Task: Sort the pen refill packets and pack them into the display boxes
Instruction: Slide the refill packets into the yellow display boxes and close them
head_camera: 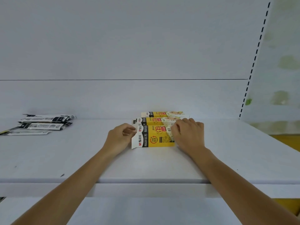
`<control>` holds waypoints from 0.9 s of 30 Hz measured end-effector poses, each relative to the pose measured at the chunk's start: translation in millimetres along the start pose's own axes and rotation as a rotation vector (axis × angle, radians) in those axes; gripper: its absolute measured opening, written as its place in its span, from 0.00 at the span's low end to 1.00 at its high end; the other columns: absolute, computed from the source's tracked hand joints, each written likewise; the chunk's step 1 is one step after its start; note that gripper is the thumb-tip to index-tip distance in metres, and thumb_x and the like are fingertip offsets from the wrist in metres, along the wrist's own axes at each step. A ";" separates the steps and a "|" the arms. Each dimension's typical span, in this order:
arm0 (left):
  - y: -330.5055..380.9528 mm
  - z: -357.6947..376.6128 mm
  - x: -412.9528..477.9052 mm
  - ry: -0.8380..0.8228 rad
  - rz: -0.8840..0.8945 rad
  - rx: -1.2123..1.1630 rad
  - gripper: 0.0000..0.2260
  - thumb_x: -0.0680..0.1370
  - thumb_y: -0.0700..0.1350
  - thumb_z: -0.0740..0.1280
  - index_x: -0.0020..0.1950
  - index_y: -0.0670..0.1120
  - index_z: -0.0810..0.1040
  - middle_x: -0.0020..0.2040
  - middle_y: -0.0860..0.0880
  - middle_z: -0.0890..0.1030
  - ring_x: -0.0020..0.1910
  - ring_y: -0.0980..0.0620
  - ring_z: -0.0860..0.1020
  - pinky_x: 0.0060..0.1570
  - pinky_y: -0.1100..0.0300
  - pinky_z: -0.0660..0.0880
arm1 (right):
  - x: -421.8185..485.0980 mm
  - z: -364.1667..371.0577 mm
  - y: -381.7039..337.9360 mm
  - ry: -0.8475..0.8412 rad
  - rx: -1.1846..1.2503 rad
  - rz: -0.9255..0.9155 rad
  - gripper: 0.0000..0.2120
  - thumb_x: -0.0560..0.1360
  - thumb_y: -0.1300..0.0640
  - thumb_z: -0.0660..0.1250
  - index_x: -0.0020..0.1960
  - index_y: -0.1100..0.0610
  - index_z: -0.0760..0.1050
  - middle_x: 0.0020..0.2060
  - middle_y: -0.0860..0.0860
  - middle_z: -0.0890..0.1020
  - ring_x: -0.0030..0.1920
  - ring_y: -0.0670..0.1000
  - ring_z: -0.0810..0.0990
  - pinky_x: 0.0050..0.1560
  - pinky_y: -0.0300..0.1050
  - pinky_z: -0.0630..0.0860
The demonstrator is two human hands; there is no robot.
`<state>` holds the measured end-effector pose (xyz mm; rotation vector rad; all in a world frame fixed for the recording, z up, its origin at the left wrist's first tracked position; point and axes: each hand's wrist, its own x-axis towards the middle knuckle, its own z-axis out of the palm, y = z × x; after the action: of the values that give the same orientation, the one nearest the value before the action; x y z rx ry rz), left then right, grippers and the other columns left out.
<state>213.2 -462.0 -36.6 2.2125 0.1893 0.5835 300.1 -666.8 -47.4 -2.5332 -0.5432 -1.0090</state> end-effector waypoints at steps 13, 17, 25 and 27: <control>-4.8 1.1 -2.7 0.188 0.082 0.034 0.06 0.73 0.43 0.71 0.39 0.52 0.76 0.45 0.52 0.78 0.44 0.56 0.77 0.39 0.68 0.69 | -5.7 -16.4 -4.9 -0.126 0.057 -0.096 0.35 0.67 0.29 0.43 0.50 0.50 0.78 0.49 0.43 0.81 0.53 0.48 0.74 0.54 0.45 0.63; -4.7 2.3 -2.0 0.069 0.129 0.130 0.06 0.77 0.42 0.66 0.49 0.49 0.82 0.51 0.48 0.76 0.54 0.49 0.76 0.51 0.60 0.70 | -6.7 -18.5 -9.4 -0.141 0.017 -0.089 0.35 0.68 0.30 0.42 0.49 0.52 0.78 0.49 0.45 0.81 0.54 0.49 0.73 0.55 0.45 0.64; -18.6 -49.4 0.9 0.031 0.180 0.304 0.12 0.77 0.43 0.63 0.59 0.52 0.75 0.62 0.51 0.70 0.63 0.51 0.69 0.63 0.57 0.67 | 19.4 -45.9 -54.6 -0.221 0.149 -0.168 0.17 0.79 0.49 0.59 0.64 0.54 0.73 0.62 0.47 0.75 0.63 0.48 0.69 0.62 0.44 0.63; -31.9 -83.8 -8.1 0.029 0.175 0.276 0.13 0.76 0.40 0.62 0.57 0.52 0.76 0.55 0.52 0.74 0.53 0.55 0.75 0.58 0.56 0.72 | 34.9 -51.7 -105.0 -0.138 0.298 -0.233 0.17 0.78 0.53 0.61 0.66 0.55 0.71 0.64 0.48 0.74 0.64 0.49 0.70 0.62 0.44 0.64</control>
<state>168.7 -386.3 -17.0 2.5064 0.0958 0.7210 244.4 -592.5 31.9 -2.3198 -0.9704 -0.7629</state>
